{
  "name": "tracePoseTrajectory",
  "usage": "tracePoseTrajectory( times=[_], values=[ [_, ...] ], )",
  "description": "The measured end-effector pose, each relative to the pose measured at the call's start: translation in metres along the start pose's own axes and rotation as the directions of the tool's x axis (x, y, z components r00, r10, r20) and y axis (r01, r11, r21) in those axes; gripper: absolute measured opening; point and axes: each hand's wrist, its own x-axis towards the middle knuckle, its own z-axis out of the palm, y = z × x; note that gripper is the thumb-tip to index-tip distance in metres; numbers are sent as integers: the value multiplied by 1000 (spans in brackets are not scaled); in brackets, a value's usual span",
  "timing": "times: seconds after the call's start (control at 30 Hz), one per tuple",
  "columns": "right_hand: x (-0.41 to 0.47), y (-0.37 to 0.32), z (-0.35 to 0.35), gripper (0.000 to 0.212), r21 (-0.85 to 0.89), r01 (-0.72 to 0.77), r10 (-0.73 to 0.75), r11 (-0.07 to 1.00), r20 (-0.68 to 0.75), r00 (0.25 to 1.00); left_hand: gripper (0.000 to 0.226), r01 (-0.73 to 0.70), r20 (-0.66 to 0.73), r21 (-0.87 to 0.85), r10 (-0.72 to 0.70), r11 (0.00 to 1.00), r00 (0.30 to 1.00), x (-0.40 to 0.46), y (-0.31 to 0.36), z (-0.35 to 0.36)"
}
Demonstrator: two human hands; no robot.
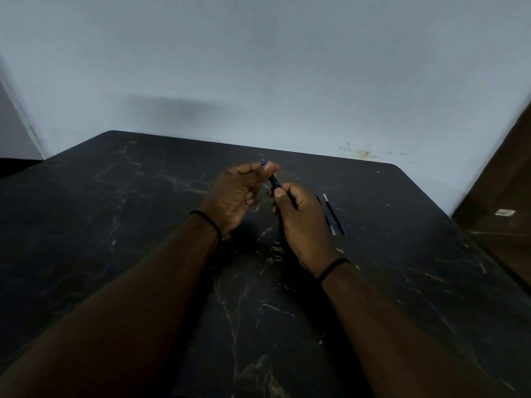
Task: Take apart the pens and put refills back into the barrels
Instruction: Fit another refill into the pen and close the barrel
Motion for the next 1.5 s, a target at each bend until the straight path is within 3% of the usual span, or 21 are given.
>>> tracePoseTrajectory(
  times=[0.07,0.17,0.23,0.37,0.5,0.6,0.7,0.8,0.97,1.07,1.13,1.2,1.27,1.4,1.5],
  values=[
    [1,0,-1,6,51,-5,6,999,-35,999,21,-7,-3,-1,7,1000,1000,1,-1,0],
    [0,1,-2,15,95,-29,33,995,-38,999,28,-14,16,-6,15,1000,1000,0,-1,-2],
    [-1,0,0,8,76,-31,33,997,-19,999,29,-19,15,9,19,1000,1000,0,0,-3],
    [-1,3,1,34,-70,-21,20,997,-15,1000,33,-16,-40,12,17,1000,999,0,0,-3],
    [1,1,-1,2,-4,-21,21,1000,-47,999,37,-7,-41,19,8,1000,999,-1,2,-4],
    [0,2,0,19,55,-28,31,998,-44,999,35,-3,-24,17,3,1000,1000,-2,2,-4],
    [-2,1,1,12,20,-50,51,999,-20,999,38,1,-19,18,-1,1000,1000,-2,2,-3],
    [-3,3,1,36,-47,-39,38,998,-36,999,36,-1,-35,33,2,999,999,-2,2,-3],
    [-1,2,0,9,20,-6,7,1000,-60,998,41,5,-28,32,-4,999,1000,-2,1,-4],
    [-2,2,1,16,57,-25,28,998,-43,999,42,9,-12,32,-8,999,1000,-3,2,-4],
    [-4,1,1,5,37,-37,38,999,-32,999,44,15,-11,48,-15,999,1000,-4,3,-3],
    [-3,4,1,26,-3,-42,42,999,-36,998,42,23,-22,66,-21,998,1000,-5,4,-3],
    [-2,5,0,34,-31,-46,45,998,-48,998,37,23,-25,65,-21,998,999,-5,5,-2],
    [1,5,1,10,8,-12,12,1000,-64,998,43,23,-25,48,-22,999,999,-5,5,-2],
    [0,5,2,19,66,-4,8,998,-60,998,40,24,-24,49,-23,999,999,-5,3,-2]
  ],
)
